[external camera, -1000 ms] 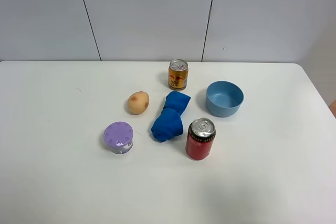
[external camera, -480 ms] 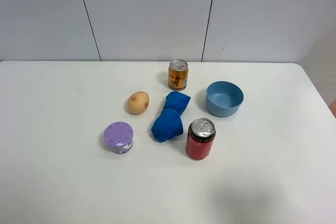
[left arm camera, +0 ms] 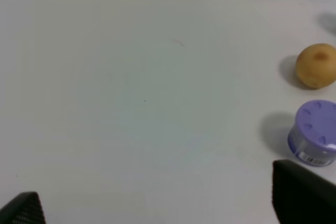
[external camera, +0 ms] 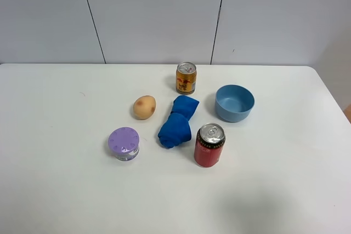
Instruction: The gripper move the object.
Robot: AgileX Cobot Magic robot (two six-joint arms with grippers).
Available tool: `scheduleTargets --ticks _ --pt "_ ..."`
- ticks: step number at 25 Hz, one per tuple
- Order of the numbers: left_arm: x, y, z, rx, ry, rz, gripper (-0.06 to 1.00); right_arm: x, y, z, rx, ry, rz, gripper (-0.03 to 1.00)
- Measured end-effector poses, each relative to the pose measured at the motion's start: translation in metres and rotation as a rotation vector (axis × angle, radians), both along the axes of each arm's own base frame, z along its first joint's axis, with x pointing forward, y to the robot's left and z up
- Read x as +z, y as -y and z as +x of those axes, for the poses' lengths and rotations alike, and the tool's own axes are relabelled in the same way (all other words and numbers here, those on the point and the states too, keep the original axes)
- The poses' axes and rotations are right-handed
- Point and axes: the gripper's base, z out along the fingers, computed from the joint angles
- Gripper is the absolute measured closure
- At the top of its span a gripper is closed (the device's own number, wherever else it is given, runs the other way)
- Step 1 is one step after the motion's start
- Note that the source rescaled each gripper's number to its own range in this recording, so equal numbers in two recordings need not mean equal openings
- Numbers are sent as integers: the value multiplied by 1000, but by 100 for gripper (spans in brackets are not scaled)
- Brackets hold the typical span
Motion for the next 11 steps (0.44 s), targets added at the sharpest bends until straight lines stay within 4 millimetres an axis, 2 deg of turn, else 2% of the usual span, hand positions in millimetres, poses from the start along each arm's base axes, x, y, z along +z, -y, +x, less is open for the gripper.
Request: scheduleTargets --ticks 11 --pt "0 0 0 0 0 0 -6 0 0 0 -2 3 4 29"
